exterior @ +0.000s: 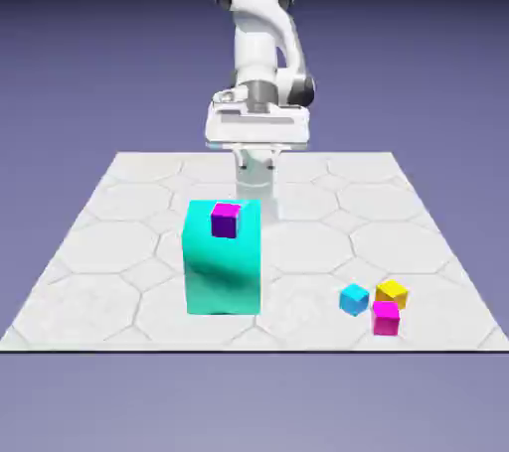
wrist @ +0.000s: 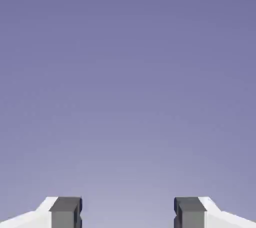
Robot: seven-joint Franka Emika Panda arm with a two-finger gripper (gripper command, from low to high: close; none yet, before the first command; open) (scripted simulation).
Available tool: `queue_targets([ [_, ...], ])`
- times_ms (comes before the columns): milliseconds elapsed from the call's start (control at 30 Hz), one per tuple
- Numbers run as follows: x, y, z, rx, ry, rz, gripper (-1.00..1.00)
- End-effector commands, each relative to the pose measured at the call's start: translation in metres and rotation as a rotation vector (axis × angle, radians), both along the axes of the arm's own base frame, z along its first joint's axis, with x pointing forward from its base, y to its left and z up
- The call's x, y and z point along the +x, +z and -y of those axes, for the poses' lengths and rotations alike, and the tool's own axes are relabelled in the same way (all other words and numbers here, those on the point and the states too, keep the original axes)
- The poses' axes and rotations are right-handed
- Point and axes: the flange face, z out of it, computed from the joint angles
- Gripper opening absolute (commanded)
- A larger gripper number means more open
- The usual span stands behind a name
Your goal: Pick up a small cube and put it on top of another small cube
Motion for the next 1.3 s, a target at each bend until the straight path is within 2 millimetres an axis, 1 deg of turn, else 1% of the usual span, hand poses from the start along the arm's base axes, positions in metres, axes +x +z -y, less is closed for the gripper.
queue_targets([
  [0,0.01,-0.003,-0.004,0.01,-0.002,-0.037,0.0],
  [133,0.05,-0.016,-0.024,0.045,-0.012,-0.188,0.0],
  [300,0.095,-0.042,-0.055,0.082,-0.025,-0.379,0.0],
  [500,0.14,-0.083,-0.097,0.112,-0.044,-0.611,0.0],
  [667,0.167,-0.125,-0.136,0.126,-0.062,-0.807,0.0],
  [833,0.183,-0.172,-0.176,0.126,-0.081,-1.006,0.0],
  [967,0.189,-0.211,-0.208,0.117,-0.097,-1.165,0.0],
  [1100,0.189,-0.252,-0.237,0.098,-0.113,-1.324,0.0],
  [1233,0.182,-0.293,-0.264,0.07,-0.13,-1.483,0.0],
  [1267,0.18,-0.299,-0.268,0.064,-0.133,-1.507,0.0],
])
